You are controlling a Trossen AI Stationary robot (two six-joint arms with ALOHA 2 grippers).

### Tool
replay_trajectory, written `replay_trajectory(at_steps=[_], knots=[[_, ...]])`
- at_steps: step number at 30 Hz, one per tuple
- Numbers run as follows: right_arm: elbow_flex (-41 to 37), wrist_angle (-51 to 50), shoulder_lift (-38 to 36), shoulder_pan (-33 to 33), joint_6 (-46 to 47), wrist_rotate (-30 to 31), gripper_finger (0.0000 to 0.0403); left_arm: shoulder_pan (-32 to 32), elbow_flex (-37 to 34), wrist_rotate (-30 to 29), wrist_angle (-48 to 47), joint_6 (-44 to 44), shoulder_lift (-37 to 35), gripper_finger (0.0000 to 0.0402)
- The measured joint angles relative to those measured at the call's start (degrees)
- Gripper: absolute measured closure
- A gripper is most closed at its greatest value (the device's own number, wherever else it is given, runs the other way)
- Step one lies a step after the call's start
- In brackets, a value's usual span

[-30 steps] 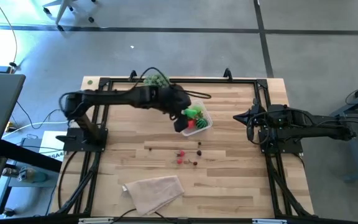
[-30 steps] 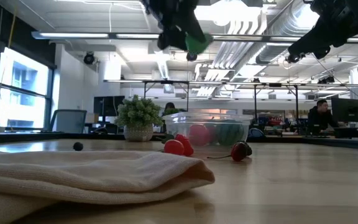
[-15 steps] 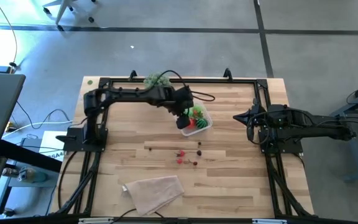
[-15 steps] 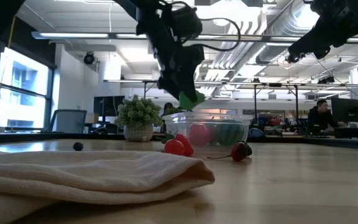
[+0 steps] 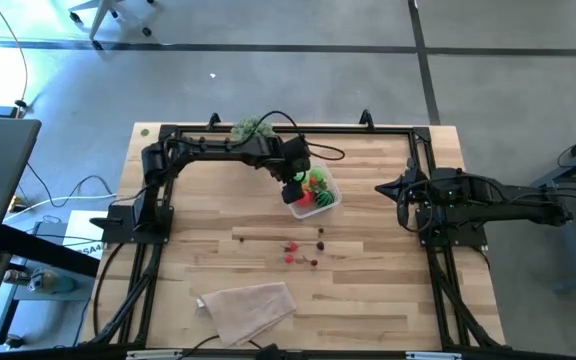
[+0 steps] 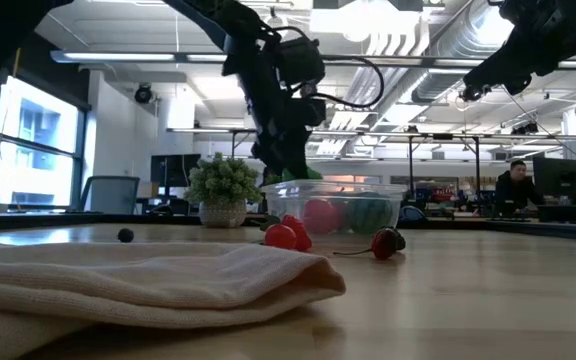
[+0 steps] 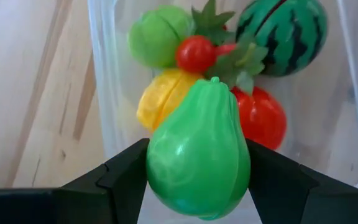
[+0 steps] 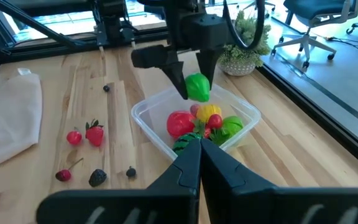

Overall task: Pick and placing Produce into tupperware
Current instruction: Put the green pear into the transparent bin

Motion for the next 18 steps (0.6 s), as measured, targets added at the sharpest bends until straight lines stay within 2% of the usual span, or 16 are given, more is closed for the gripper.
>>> replay_trajectory(at_steps=[18], knots=[[0.0, 0.0, 0.0, 0.0, 0.0, 0.0, 0.0402, -0.5, 0.0, 0.4, -0.2, 0.0, 1.9, 0.0153]])
